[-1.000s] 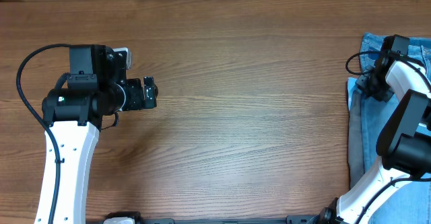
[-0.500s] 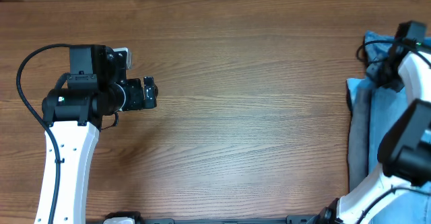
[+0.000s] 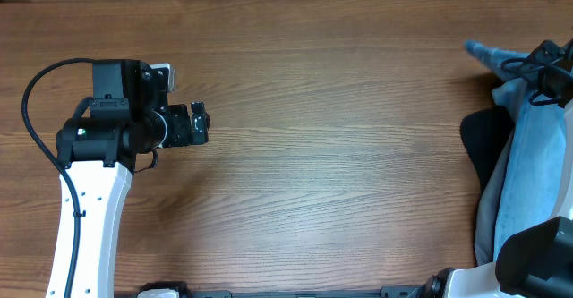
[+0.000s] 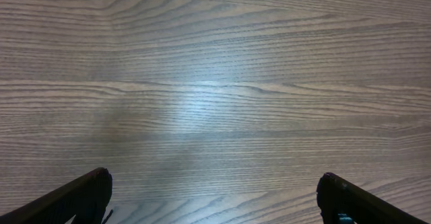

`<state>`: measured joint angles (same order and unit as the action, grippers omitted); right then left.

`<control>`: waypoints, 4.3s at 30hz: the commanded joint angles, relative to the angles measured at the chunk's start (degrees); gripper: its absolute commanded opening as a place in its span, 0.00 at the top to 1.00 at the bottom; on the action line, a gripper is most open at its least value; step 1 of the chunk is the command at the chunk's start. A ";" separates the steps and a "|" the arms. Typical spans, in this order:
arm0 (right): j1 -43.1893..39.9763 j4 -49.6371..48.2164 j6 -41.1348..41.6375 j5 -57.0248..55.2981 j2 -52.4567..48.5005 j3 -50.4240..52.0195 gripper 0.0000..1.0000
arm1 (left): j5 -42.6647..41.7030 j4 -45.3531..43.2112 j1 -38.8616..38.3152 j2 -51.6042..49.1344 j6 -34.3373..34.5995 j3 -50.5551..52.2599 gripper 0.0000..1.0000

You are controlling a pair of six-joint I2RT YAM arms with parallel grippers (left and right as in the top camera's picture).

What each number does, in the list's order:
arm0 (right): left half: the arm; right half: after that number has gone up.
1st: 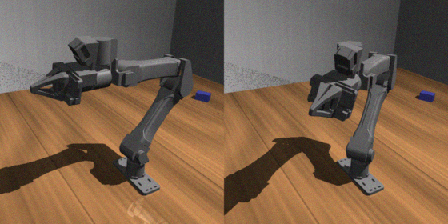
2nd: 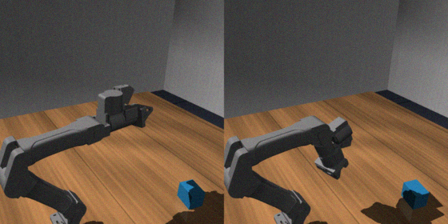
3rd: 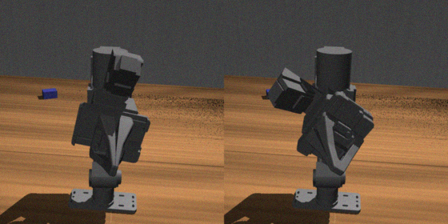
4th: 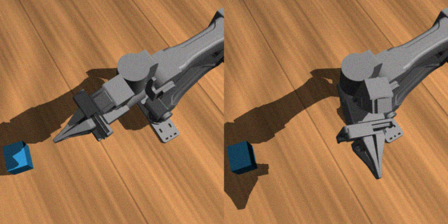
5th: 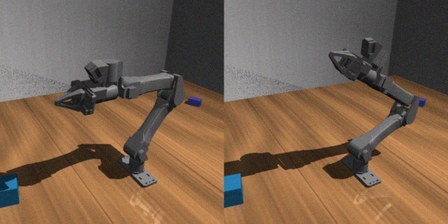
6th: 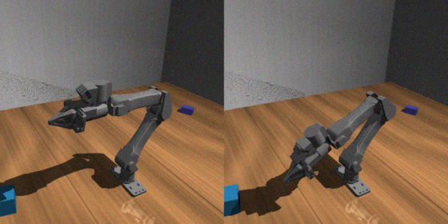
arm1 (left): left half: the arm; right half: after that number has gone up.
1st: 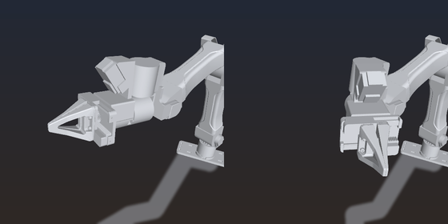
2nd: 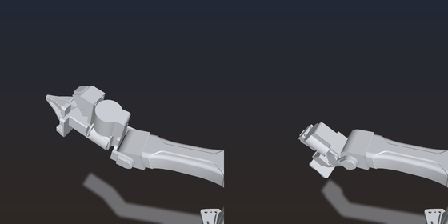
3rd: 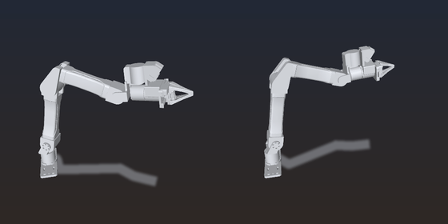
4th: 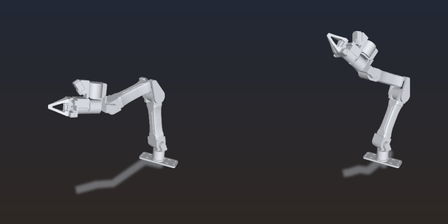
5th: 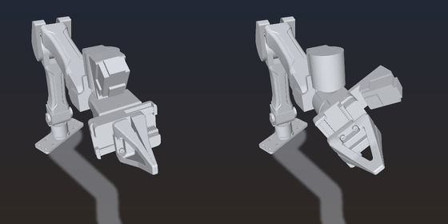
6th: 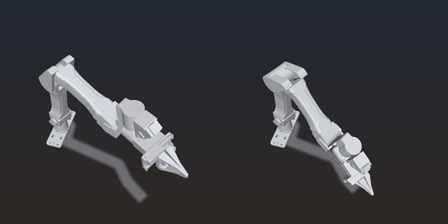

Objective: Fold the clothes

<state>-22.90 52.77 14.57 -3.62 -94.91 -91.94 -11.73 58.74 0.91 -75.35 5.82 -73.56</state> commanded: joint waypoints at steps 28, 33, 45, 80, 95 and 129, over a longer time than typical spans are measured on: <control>7.65 7.48 -17.33 11.67 -17.42 -1.31 0.29 | -2.03 -0.31 0.57 -0.33 -0.46 -1.27 0.00; 11.56 11.13 -18.45 2.62 -17.42 -1.27 0.25 | -3.34 -0.20 0.57 -0.33 -0.48 -1.27 0.00; 15.61 10.99 -7.06 -13.16 -17.62 7.56 0.18 | -3.32 -0.22 0.57 -0.33 -0.72 -1.27 0.00; 17.64 4.13 5.77 -22.25 -20.15 15.67 0.96 | -3.32 -0.02 0.57 -0.33 -0.72 -1.27 0.00; 17.75 17.64 -1.64 -2.49 -3.82 -17.07 0.96 | -3.26 0.70 0.79 -0.24 -0.72 -3.91 0.00; 63.80 21.68 5.95 -1.49 -2.51 -30.14 0.34 | 6.10 20.37 0.98 -1.95 -4.20 -46.60 0.00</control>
<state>44.95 75.26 18.13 -1.43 -102.35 -118.02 -3.14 78.56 1.65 -75.70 2.79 -119.26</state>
